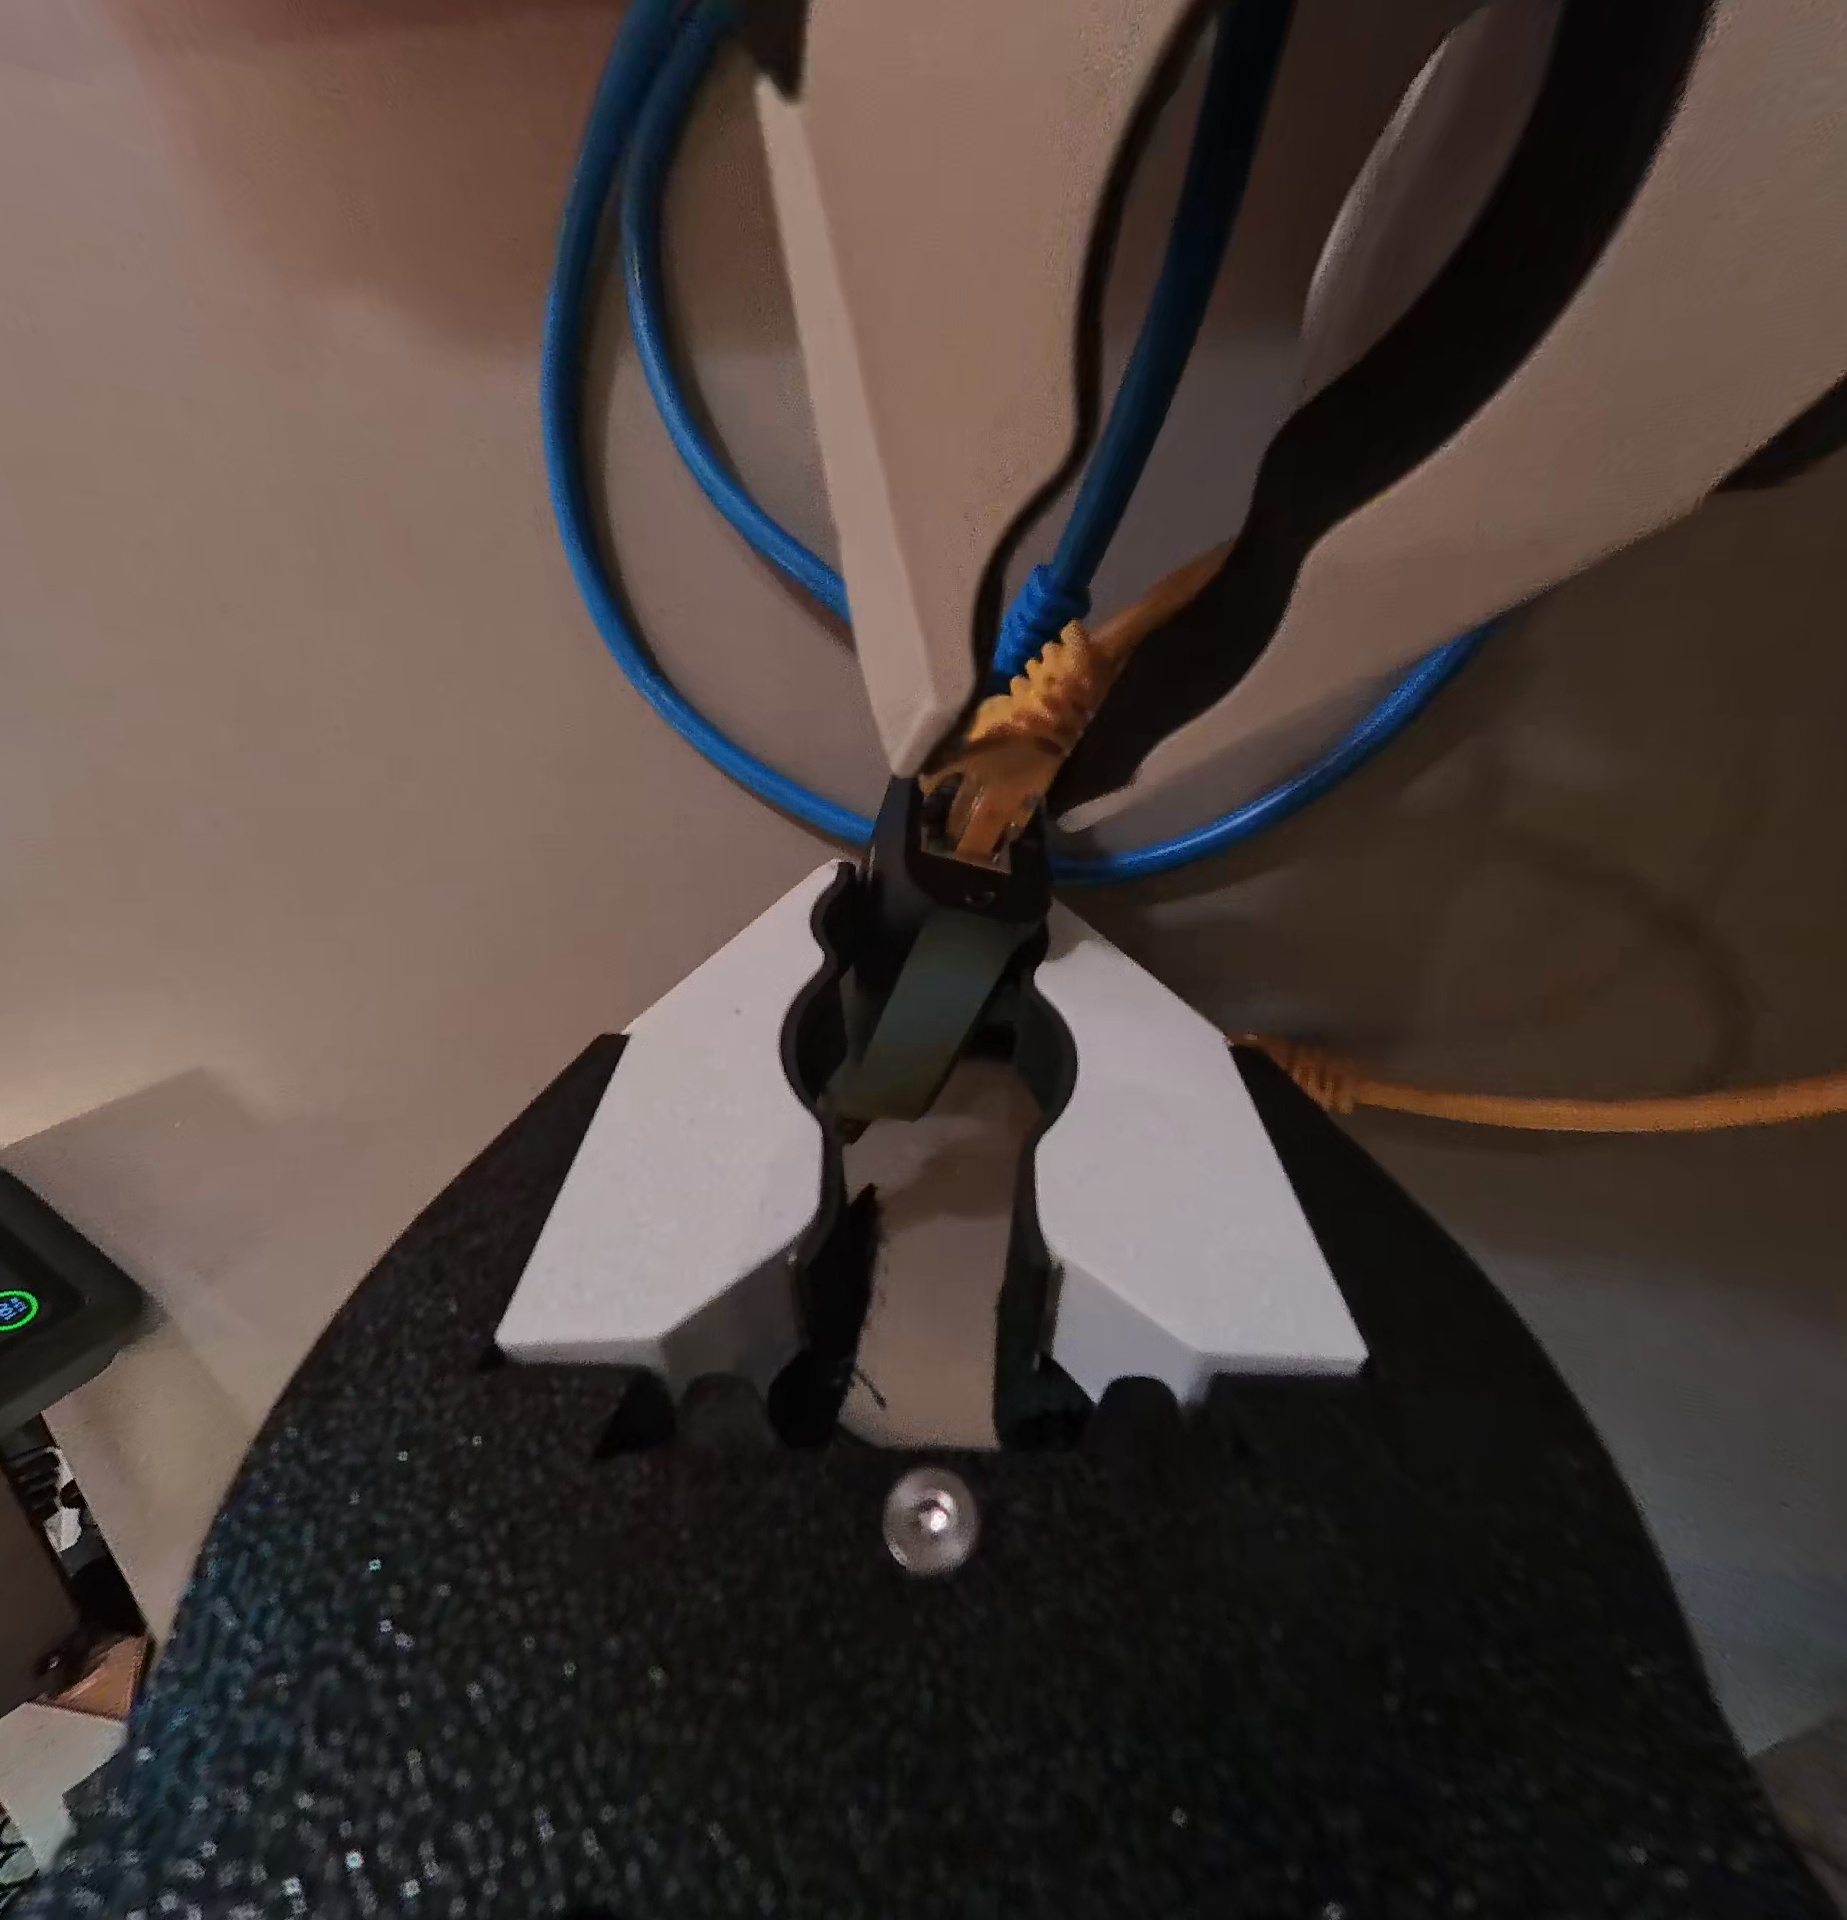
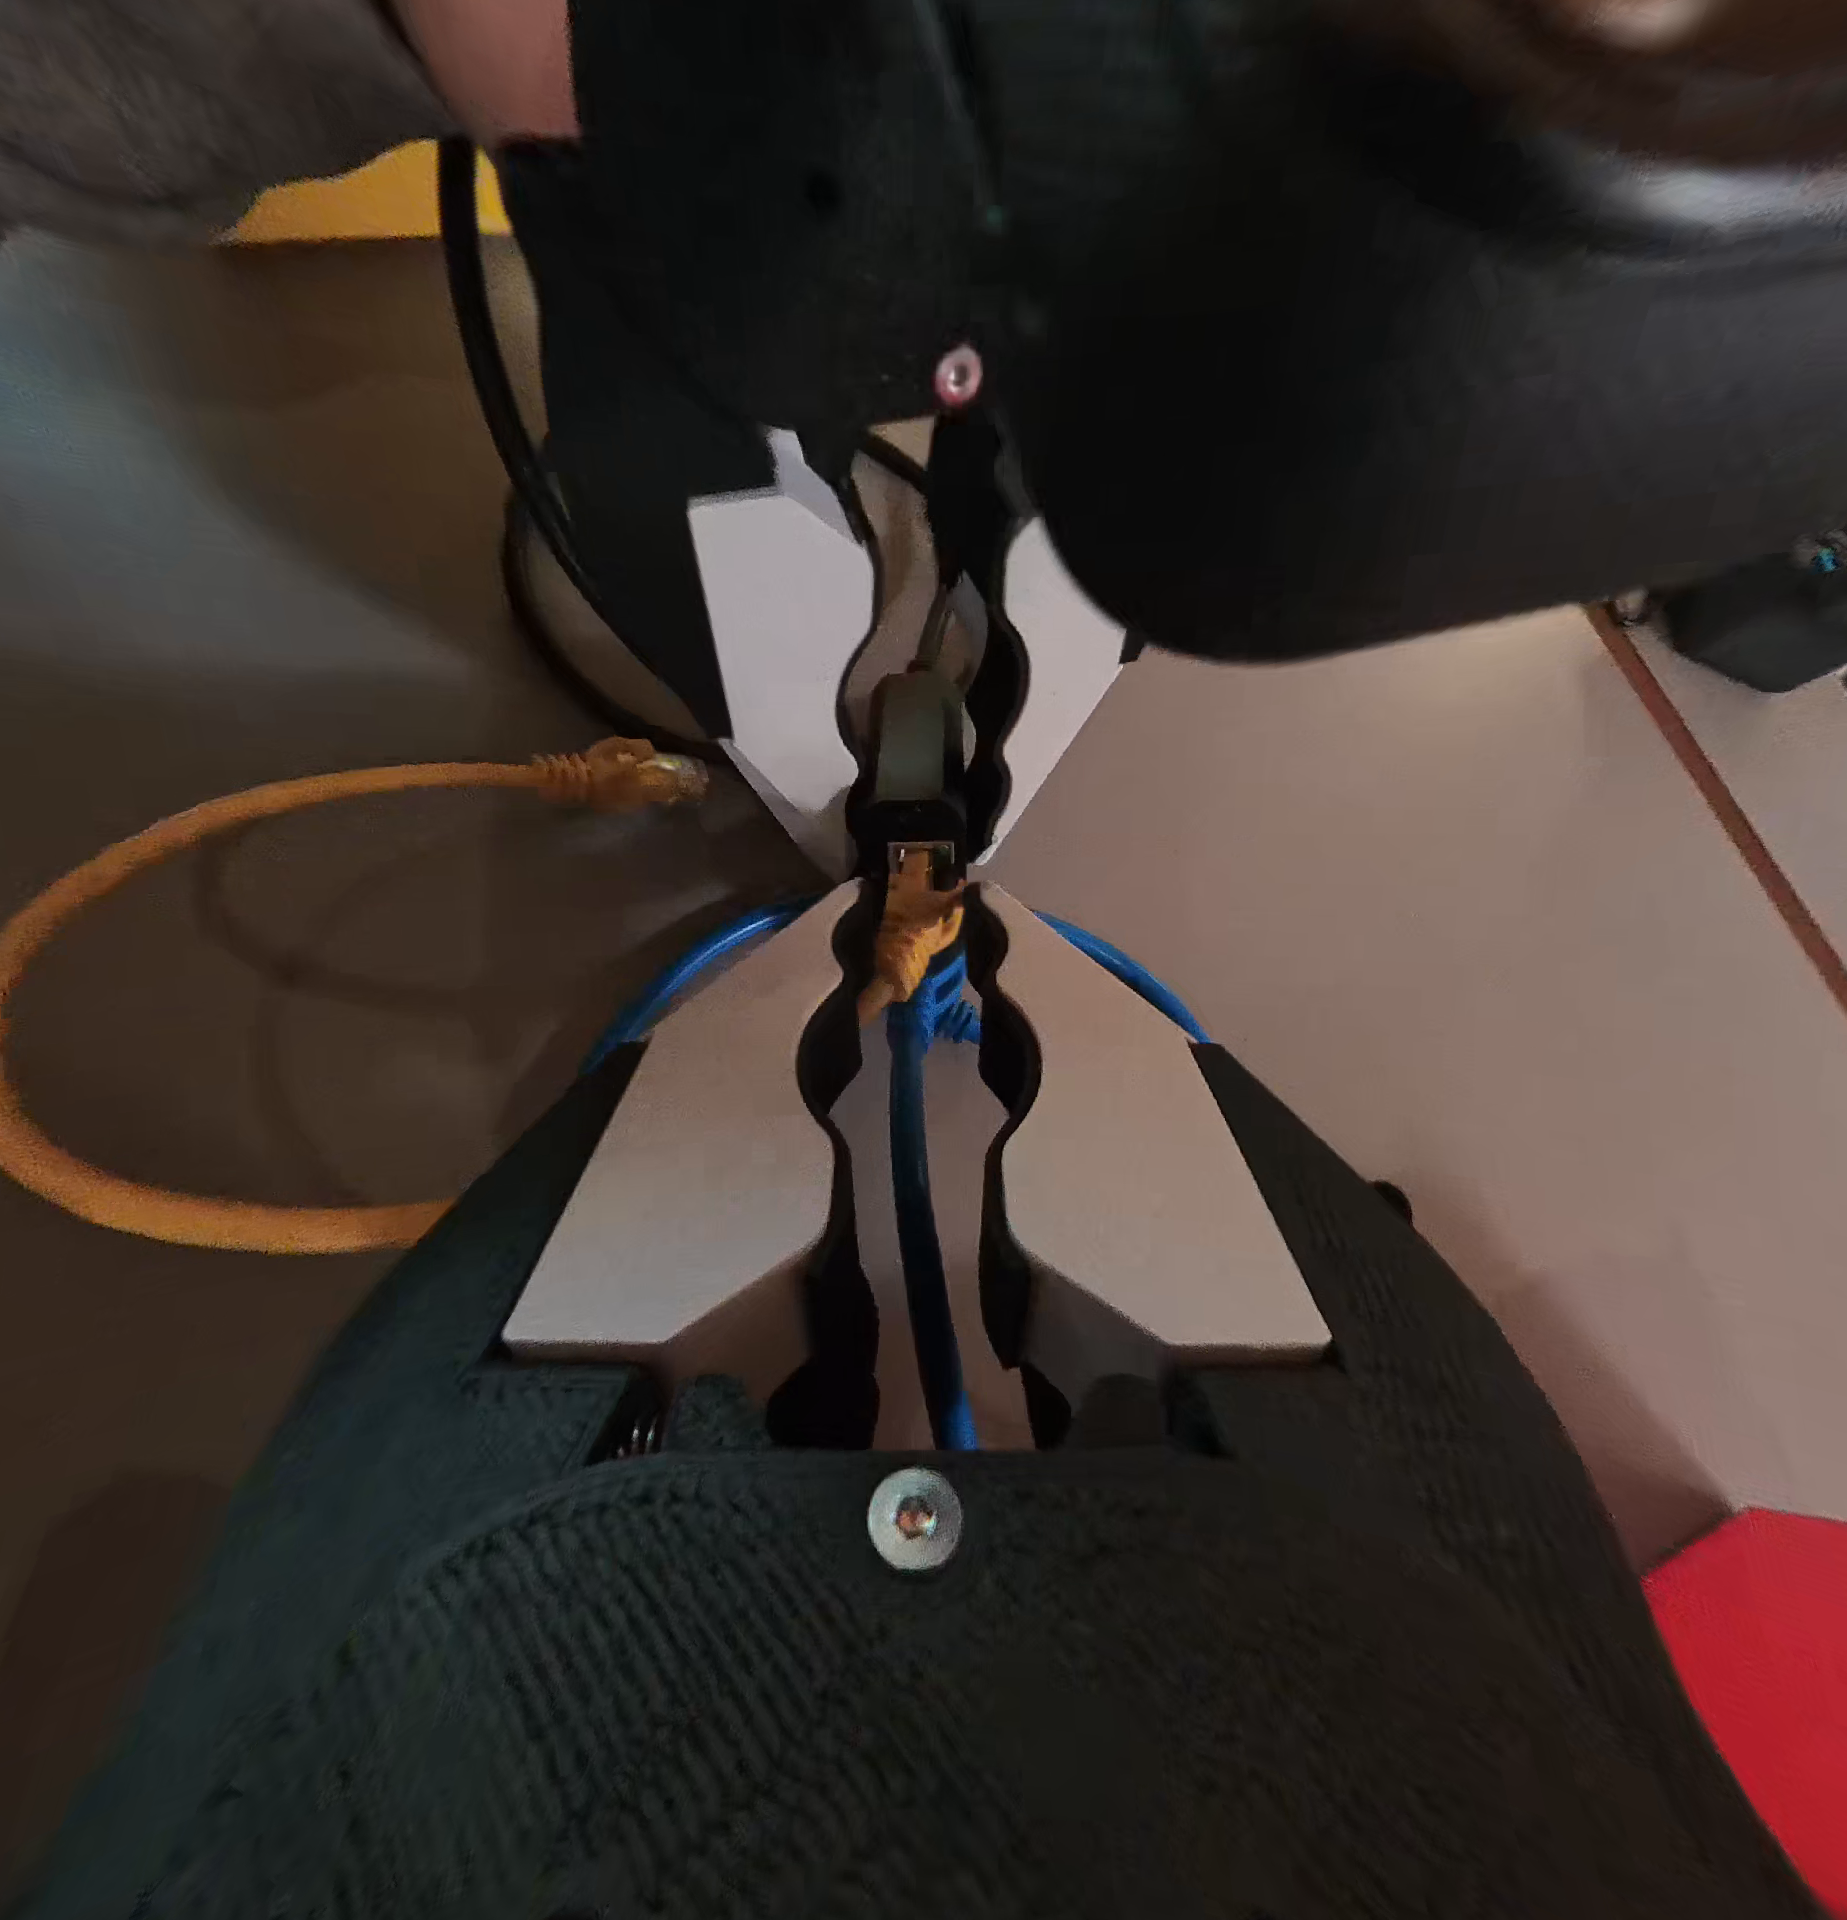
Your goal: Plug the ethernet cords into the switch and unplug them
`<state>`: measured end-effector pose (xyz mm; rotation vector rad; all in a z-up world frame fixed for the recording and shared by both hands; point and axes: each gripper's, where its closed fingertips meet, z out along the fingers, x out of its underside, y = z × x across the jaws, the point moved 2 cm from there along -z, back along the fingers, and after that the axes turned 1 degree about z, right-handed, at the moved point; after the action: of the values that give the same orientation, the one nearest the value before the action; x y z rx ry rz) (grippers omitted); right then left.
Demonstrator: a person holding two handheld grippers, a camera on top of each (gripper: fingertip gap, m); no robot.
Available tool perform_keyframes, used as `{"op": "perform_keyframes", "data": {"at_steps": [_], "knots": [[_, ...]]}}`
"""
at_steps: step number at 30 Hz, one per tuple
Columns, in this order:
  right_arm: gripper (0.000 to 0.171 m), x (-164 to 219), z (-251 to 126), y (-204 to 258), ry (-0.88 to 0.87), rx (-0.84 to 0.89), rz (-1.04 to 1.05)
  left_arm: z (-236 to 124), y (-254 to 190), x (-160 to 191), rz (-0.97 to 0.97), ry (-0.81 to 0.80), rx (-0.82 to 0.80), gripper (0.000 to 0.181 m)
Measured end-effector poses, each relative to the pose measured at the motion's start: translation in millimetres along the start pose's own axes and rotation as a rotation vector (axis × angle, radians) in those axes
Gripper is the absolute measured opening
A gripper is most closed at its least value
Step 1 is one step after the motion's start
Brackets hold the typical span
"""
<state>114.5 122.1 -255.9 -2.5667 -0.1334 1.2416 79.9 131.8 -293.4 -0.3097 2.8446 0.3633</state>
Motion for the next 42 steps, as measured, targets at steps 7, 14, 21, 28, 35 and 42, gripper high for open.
{"op": "perform_keyframes", "data": {"at_steps": [7,14,21,28,35,42], "knots": [[0.012,2.0,2.5,2.0,0.008,0.035,-0.043,0.8,-0.7,-0.6,0.009,-0.069,-0.028,0.026],[0.011,0.3,3.9,9.6,0.025,-0.145,-0.162,0.8,-3.4,1.0,0.239,-0.092,-0.117,0.023],[0.011,-0.5,-6.5,17.4,0.03,-0.353,-0.177,-3.4,-17.2,-2.7,0.336,-0.191,-0.081,0.022],[0.011,-25.1,-55.7,33.9,-0.111,-0.581,-0.104,-47.2,-52.0,-27.1,0.276,-0.473,0.02,0.021],[0.01,-61.1,-123.7,42.5,-0.234,-0.757,-0.121,-100.0,-64.7,-26.5,0.304,-0.523,-0.015,0.021],[0.011,-91.2,-173.8,-41.8,-0.418,-0.313,-0.085,-113.3,-20.6,-3.5,0.107,-0.494,-0.219,0.022]]}}
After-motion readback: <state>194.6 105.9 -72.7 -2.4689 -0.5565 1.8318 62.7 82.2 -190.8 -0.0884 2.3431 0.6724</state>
